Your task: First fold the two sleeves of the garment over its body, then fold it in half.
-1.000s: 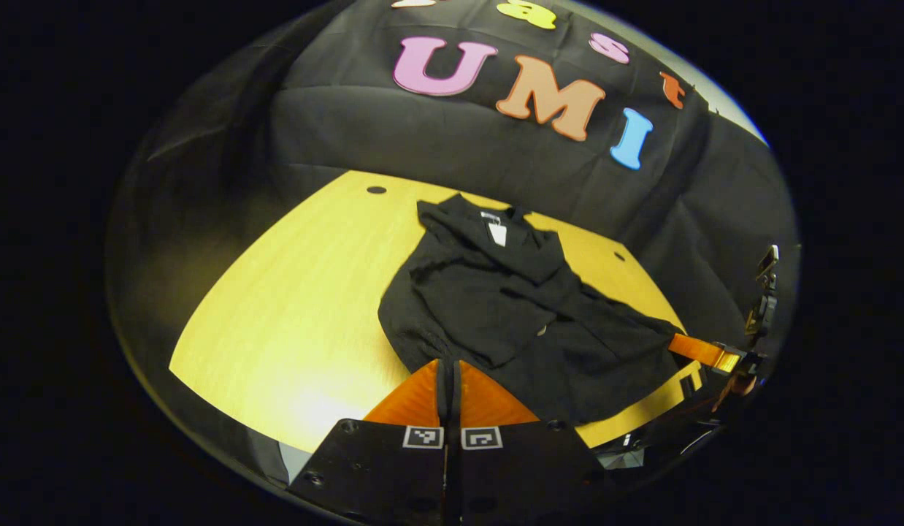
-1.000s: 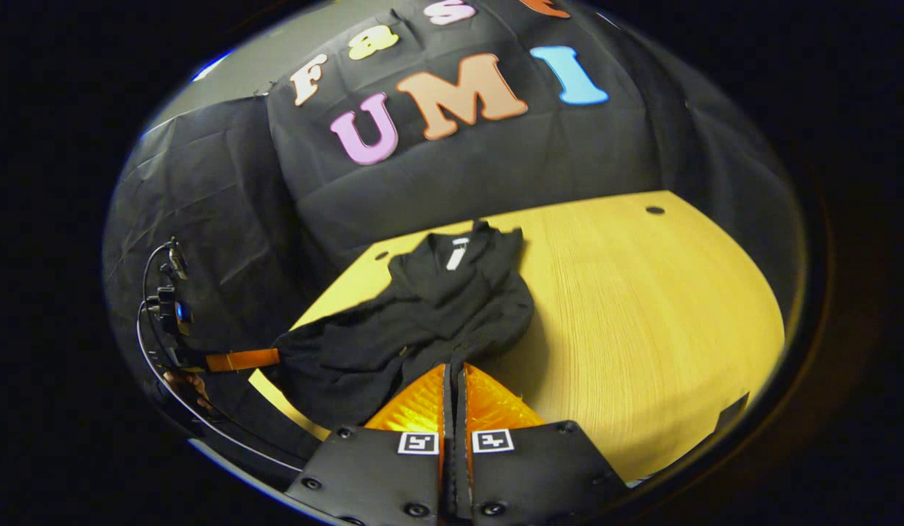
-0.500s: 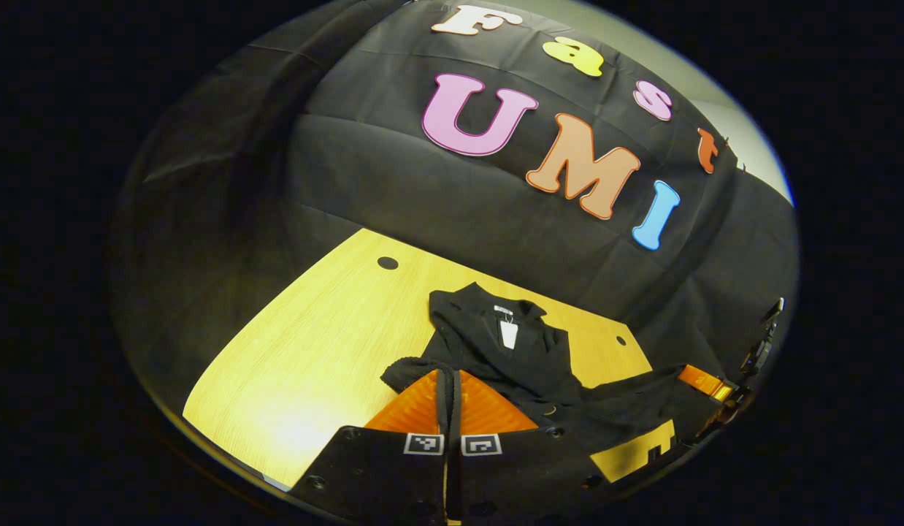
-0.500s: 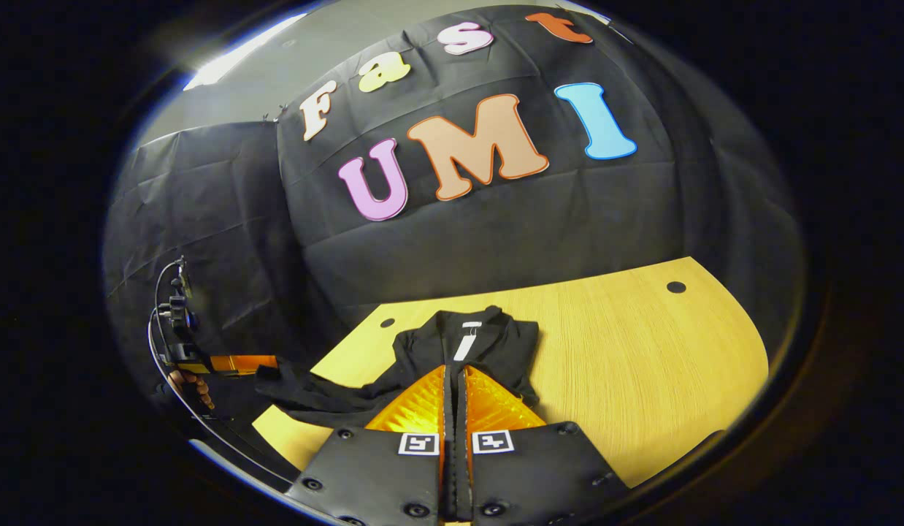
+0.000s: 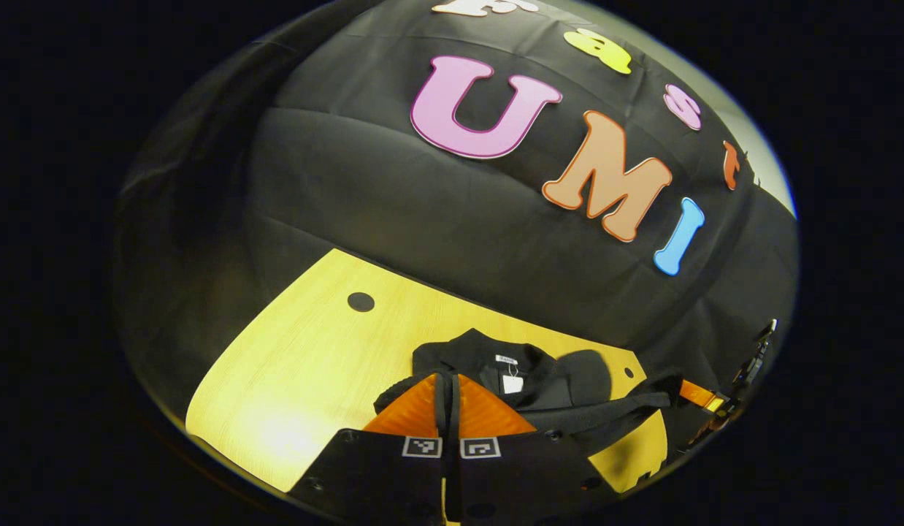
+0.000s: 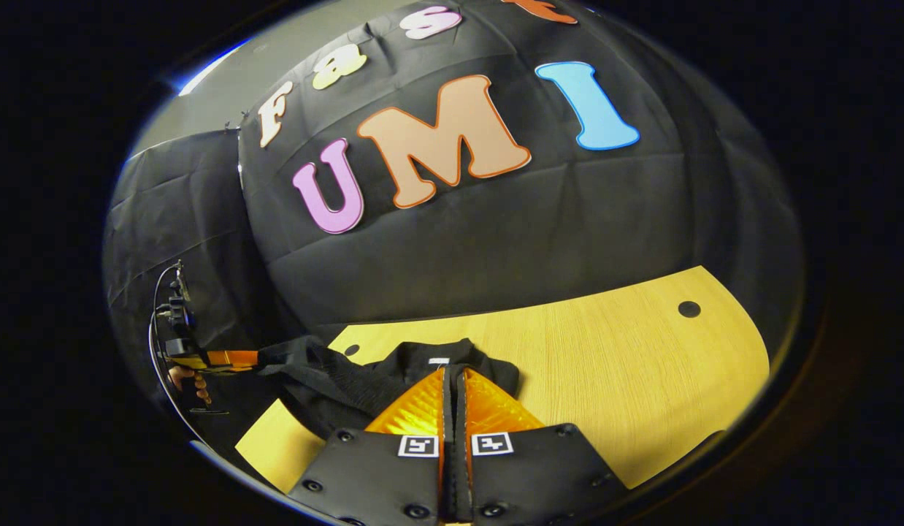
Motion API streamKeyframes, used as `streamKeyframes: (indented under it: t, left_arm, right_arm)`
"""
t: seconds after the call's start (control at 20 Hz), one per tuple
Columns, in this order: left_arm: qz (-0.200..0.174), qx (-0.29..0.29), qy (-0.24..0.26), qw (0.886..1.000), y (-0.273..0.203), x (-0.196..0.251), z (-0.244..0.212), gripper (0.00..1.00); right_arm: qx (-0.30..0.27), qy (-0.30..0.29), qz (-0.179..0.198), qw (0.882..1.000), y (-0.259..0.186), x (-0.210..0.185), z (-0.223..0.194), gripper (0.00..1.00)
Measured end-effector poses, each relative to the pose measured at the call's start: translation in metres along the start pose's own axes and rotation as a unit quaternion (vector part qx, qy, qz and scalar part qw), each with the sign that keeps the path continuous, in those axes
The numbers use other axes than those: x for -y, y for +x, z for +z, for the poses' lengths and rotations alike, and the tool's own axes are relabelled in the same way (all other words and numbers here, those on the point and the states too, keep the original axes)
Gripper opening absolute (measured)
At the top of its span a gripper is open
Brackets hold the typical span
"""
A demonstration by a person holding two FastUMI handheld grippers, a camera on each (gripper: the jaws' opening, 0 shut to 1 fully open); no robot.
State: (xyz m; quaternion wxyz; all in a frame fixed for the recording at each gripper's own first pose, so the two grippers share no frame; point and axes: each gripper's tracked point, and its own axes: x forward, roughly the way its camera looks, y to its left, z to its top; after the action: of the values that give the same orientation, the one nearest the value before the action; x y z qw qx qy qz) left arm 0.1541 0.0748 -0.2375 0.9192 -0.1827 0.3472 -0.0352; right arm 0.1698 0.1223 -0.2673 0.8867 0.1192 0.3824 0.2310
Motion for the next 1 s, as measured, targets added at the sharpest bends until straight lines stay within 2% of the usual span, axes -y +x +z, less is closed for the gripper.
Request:
streamKeyframes:
  t: [0.15,0.2,0.25,0.3,0.4,0.45,0.55,0.65,0.7,0.85,0.9,0.95,1.0]
  left_arm:
    - [0.008,-0.018,0.008,1.0,0.06,-0.003,0.009,0.0]
    - [0.02,-0.03,0.016,0.999,0.079,-0.007,0.008,0.0]
    - [0.044,-0.042,0.027,0.998,0.09,-0.017,0.008,0.0]
    - [0.064,-0.023,0.039,0.997,0.099,-0.023,0.016,0.24]
    - [0.064,0.052,0.041,0.996,0.111,-0.01,0.058,0.73]
    - [0.064,0.089,0.048,0.993,0.102,-0.005,0.065,0.97]
    - [0.08,0.12,0.088,0.986,0.093,-0.002,0.079,0.95]
    - [0.103,0.112,0.122,0.981,0.077,-0.008,0.081,0.94]
    - [0.11,0.113,0.13,0.979,0.069,-0.007,0.082,0.95]
    - [0.094,0.16,0.139,0.973,0.022,0.014,0.101,0.95]
    - [0.093,0.184,0.144,0.968,0.0,0.022,0.111,0.95]
    - [0.087,0.212,0.149,0.962,-0.023,0.029,0.119,0.94]
    - [0.068,0.222,0.155,0.96,-0.042,0.041,0.12,0.93]
  right_arm:
    - [-0.017,0.007,-0.007,1.0,0.057,0.026,0.011,0.02]
    - [-0.052,0.021,-0.026,0.998,0.072,0.04,0.005,0.02]
    - [-0.058,0.033,-0.06,0.996,0.087,0.056,0.003,0.02]
    - [-0.037,0.032,-0.091,0.995,0.092,0.073,0.014,0.34]
    - [0.023,0.007,-0.12,0.992,0.097,0.088,0.04,0.97]
    - [0.04,-0.007,-0.127,0.991,0.092,0.091,0.047,0.98]
    - [0.056,-0.033,-0.142,0.988,0.086,0.092,0.05,0.98]
    - [0.07,-0.043,-0.141,0.987,0.073,0.088,0.058,0.94]
    - [0.078,-0.045,-0.14,0.986,0.062,0.082,0.06,0.98]
    - [0.124,-0.056,-0.125,0.983,0.014,0.036,0.076,0.98]
    - [0.147,-0.069,-0.122,0.979,-0.005,0.017,0.084,1.0]
    - [0.171,-0.081,-0.12,0.975,-0.026,-0.001,0.094,0.98]
    - [0.2,-0.094,-0.117,0.968,-0.049,-0.021,0.104,0.98]
